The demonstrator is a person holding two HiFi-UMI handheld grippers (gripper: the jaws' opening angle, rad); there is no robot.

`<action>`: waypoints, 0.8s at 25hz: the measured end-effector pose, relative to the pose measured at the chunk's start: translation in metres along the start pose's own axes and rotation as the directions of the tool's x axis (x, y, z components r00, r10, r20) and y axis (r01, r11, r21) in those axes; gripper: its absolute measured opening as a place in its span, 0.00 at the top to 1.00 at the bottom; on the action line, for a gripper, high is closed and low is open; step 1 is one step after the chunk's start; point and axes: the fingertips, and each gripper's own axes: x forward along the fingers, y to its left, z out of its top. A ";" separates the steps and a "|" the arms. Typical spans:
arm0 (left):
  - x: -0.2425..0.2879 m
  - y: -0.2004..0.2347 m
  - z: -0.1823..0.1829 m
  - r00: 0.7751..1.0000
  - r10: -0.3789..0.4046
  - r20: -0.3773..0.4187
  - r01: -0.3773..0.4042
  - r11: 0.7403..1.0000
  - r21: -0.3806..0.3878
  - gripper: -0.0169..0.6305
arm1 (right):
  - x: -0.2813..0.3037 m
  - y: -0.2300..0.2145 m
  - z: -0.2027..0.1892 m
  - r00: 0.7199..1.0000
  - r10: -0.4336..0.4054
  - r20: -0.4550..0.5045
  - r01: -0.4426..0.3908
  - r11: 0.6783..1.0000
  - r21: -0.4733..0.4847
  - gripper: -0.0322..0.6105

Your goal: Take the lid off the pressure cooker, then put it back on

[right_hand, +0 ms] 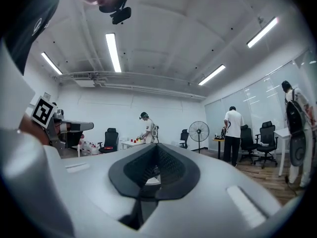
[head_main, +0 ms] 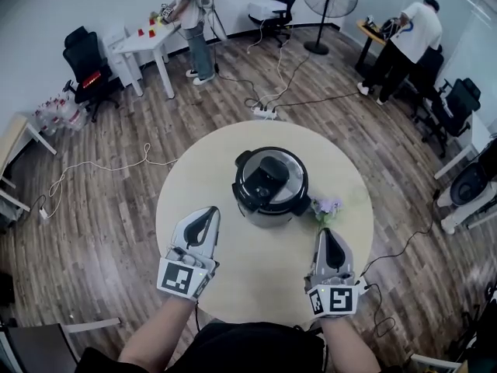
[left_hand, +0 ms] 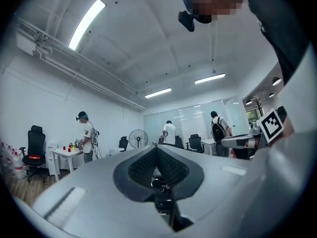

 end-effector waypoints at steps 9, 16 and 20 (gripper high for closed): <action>-0.004 -0.006 -0.001 0.999 0.017 -0.040 -0.017 1.000 0.008 0.97 | -0.002 -0.005 -0.003 1.000 0.009 0.002 -0.009 1.000 0.004 0.94; -0.009 -0.009 0.006 1.000 0.025 -0.008 -0.024 0.999 0.039 0.97 | -0.002 -0.004 -0.003 1.000 0.020 -0.003 -0.020 1.000 -0.004 0.94; -0.011 -0.009 0.007 1.000 0.024 -0.011 -0.024 0.999 0.037 0.97 | -0.004 -0.004 -0.003 1.000 0.014 -0.011 -0.014 1.000 -0.007 0.94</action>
